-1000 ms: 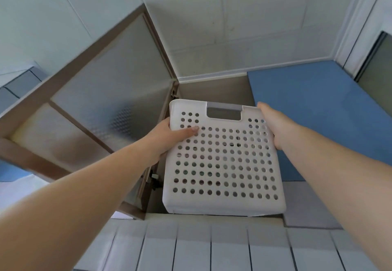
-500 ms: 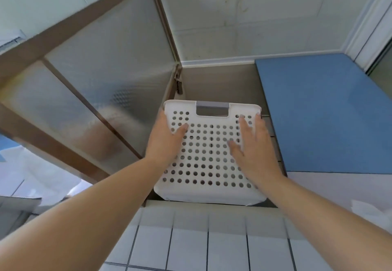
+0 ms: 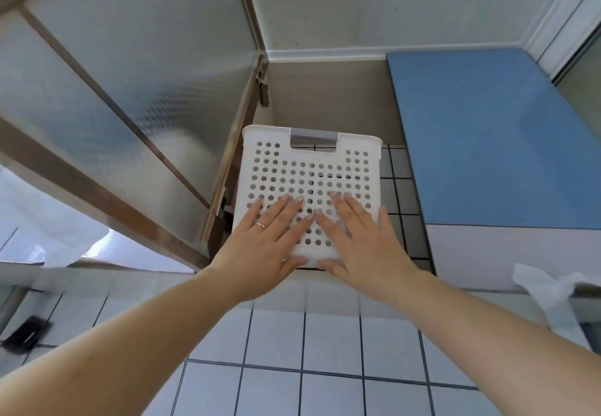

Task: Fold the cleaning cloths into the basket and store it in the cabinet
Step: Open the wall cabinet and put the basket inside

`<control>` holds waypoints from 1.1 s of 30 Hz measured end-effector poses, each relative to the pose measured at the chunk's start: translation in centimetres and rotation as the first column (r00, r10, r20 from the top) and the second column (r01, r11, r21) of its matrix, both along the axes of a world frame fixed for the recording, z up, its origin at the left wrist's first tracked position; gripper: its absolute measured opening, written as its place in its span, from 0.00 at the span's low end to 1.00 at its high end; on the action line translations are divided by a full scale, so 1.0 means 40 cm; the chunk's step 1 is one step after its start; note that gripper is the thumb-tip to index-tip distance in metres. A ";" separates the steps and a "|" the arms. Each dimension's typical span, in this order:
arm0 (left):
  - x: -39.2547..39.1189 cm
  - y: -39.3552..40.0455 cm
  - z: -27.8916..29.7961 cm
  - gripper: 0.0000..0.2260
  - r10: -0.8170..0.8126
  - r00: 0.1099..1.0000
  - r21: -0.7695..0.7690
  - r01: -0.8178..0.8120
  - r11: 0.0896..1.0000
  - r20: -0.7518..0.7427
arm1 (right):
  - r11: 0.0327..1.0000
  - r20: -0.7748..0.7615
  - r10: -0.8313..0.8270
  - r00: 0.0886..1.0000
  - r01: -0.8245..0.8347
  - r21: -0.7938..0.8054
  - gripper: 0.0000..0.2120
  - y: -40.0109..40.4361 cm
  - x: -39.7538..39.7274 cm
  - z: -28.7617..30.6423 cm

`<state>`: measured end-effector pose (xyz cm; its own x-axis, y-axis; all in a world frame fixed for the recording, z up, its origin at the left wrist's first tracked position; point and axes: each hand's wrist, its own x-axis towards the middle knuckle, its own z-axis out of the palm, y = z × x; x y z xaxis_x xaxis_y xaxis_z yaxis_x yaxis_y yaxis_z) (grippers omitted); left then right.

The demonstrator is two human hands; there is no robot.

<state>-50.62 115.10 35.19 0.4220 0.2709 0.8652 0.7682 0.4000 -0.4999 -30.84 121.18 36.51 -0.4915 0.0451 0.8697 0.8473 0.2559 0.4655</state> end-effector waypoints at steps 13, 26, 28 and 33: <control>-0.019 0.112 -0.031 0.38 -0.081 0.949 -0.045 0.099 0.994 0.306 | 0.986 0.035 0.034 0.999 -0.028 -0.167 0.38 0.074 -0.072 -0.044; -0.053 0.157 -0.016 0.45 -0.213 0.888 -0.146 0.293 0.945 0.407 | 0.947 0.093 0.016 0.996 0.015 -0.320 0.43 0.101 -0.095 -0.029; -0.053 0.155 -0.015 0.46 -0.200 0.891 -0.157 0.284 0.946 0.407 | 0.944 0.094 0.015 0.995 0.017 -0.330 0.43 0.098 -0.094 -0.028; -0.045 0.146 -0.023 0.37 -0.197 0.877 -0.148 0.287 0.947 0.439 | 0.939 0.100 0.013 0.995 0.023 -0.343 0.43 0.089 -0.091 -0.029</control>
